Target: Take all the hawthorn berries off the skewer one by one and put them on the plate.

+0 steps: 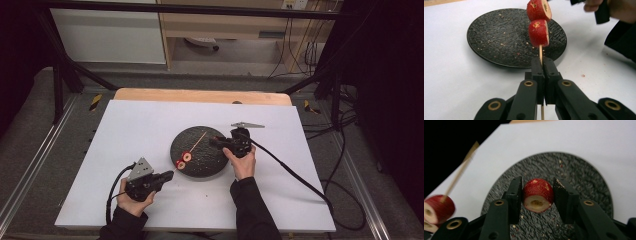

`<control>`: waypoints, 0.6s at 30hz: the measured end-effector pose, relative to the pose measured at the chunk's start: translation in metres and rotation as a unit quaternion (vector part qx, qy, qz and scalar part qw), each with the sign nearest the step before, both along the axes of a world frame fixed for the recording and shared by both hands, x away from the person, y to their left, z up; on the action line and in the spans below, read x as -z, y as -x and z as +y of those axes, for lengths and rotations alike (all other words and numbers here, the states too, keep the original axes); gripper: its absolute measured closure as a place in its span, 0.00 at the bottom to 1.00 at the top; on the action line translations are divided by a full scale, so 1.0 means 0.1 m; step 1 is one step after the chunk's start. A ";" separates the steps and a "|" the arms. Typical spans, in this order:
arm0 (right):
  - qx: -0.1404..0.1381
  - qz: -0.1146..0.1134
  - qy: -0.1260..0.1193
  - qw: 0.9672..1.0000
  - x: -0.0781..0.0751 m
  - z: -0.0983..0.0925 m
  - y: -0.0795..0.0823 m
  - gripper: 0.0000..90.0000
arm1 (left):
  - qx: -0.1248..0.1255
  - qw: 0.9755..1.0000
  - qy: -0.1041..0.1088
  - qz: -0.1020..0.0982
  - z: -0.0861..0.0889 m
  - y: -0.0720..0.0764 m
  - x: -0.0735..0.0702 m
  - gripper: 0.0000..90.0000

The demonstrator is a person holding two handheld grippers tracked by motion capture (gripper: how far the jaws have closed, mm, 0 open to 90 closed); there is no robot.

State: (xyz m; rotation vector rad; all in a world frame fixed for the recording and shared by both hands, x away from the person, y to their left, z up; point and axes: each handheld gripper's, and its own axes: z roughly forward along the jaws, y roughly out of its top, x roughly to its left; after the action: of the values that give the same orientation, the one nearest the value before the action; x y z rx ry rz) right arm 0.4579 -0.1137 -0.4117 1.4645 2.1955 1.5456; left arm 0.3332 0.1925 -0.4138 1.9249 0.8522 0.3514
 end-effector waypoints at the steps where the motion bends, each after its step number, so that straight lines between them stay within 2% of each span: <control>1: -0.001 0.004 0.005 1.000 0.04 0.02 0.00 0.68 | 0.000 1.000 -0.001 0.000 0.00 0.00 0.00 0.98; 5: -0.009 0.017 0.027 0.999 0.21 0.10 -0.01 0.68 | -0.001 1.000 -0.001 0.002 0.00 -0.01 0.01 0.98; 11: -0.015 0.029 0.048 0.998 0.35 0.15 0.00 0.68 | 0.000 1.000 -0.003 0.003 -0.01 -0.01 0.01 0.98; 16: -0.019 0.031 0.057 0.998 0.39 0.17 0.00 0.67 | 0.000 1.000 -0.003 0.004 -0.02 -0.01 0.02 0.98; 18: -0.019 0.027 0.059 0.998 0.38 0.17 0.01 0.63 | 0.000 1.000 -0.004 0.004 -0.02 -0.01 0.02 0.98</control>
State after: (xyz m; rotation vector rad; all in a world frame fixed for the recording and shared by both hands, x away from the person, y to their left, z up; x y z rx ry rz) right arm 0.4571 -0.0972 -0.4497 1.4541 2.3132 1.3772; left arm 0.3341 0.1907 -0.4157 1.9348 0.8563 0.3472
